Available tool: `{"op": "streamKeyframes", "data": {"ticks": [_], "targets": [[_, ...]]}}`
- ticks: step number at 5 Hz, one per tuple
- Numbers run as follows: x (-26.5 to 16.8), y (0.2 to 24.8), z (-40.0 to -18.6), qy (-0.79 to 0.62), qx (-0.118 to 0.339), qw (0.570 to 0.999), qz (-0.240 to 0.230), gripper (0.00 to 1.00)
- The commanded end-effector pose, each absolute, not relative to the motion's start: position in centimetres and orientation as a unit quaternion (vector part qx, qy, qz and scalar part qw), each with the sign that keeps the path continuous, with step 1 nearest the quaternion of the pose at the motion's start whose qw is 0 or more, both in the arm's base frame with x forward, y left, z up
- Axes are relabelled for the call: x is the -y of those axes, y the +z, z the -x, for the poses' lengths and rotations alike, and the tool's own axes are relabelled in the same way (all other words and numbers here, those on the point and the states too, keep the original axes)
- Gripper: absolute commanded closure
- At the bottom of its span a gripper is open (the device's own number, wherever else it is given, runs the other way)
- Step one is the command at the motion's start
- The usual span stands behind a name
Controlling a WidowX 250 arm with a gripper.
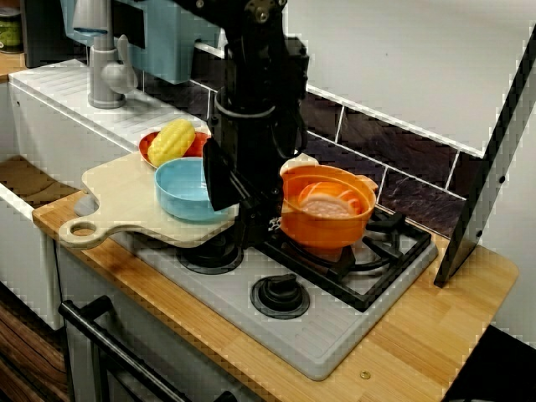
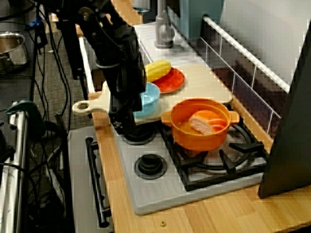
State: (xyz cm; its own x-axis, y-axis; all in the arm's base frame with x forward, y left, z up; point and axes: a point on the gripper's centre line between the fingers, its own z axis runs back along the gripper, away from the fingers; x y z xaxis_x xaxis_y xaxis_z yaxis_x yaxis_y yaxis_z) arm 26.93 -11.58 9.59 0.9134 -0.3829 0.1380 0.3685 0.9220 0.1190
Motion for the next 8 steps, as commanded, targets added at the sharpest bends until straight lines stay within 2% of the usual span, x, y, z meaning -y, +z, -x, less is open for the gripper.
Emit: {"op": "streamKeyframes", "data": {"ticks": [1,4,5,6,8], "targets": [[11.8,9.3,-27.0,-0.182,0.107,0.976,-0.042,1.0],[11.3,6.7,-28.6,-0.141,0.121,0.981,-0.048,1.0],[11.0,6.2,-29.7,-0.124,0.111,0.985,-0.05,1.0],[10.4,7.3,-30.8,-0.121,0.1,0.987,-0.043,1.0],[9.9,10.2,-31.2,-0.125,0.093,0.988,-0.016,1.0]]}}
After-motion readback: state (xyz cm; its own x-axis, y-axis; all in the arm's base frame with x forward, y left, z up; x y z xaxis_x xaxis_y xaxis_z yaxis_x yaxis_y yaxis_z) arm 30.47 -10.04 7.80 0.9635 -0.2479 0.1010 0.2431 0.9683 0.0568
